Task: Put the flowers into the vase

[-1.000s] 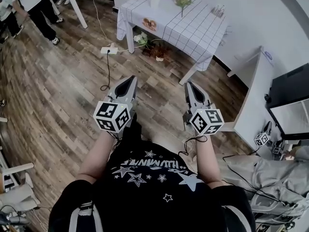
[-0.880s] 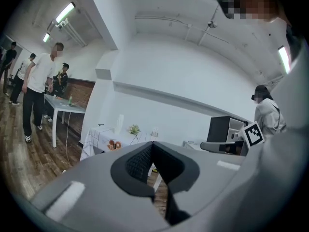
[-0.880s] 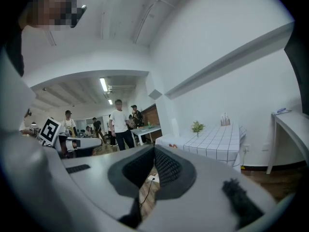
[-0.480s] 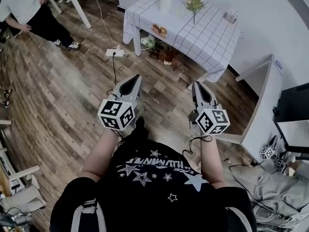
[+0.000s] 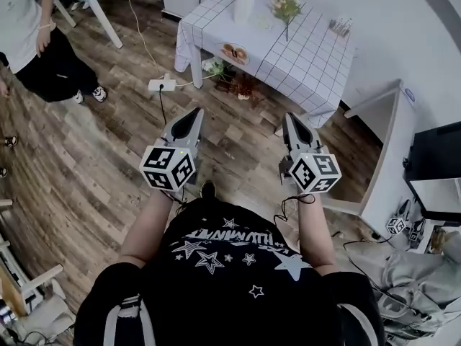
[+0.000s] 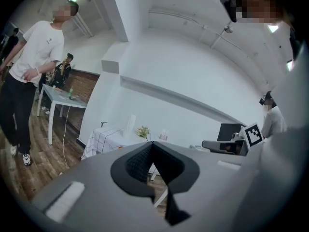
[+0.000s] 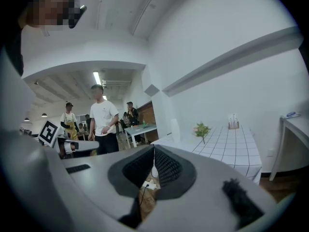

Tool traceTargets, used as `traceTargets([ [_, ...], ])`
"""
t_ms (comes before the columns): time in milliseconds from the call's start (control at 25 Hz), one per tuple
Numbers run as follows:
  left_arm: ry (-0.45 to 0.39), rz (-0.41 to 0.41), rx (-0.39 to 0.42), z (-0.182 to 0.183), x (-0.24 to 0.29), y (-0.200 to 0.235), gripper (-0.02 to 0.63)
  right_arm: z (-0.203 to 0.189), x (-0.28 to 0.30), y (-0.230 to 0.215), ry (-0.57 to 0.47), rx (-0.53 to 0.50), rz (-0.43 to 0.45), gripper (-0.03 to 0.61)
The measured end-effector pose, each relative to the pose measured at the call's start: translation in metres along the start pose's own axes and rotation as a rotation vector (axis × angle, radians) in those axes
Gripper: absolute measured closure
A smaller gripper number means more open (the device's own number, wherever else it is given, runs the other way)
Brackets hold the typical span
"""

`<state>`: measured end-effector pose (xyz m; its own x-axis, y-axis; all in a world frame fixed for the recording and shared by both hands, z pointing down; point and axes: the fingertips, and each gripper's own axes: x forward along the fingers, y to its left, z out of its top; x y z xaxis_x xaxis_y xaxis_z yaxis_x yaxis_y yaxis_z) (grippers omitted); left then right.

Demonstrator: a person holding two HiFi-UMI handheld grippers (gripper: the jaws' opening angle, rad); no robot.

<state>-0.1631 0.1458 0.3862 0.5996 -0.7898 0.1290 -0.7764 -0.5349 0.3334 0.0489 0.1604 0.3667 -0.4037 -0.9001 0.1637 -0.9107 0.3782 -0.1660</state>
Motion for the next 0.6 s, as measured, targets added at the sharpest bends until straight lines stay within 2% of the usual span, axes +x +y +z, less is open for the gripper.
traceTargets([
  [280, -0.006, -0.055, 0.016, 0.017, 0.021, 0.022, 0.606, 0.004, 0.025, 0.005, 0.008, -0.006, -0.021, 0.566],
  [600, 0.021, -0.079, 0.025, 0.016, 0.053, 0.027, 0.605, 0.004, 0.027, -0.039, 0.005, 0.022, -0.098, 0.566],
])
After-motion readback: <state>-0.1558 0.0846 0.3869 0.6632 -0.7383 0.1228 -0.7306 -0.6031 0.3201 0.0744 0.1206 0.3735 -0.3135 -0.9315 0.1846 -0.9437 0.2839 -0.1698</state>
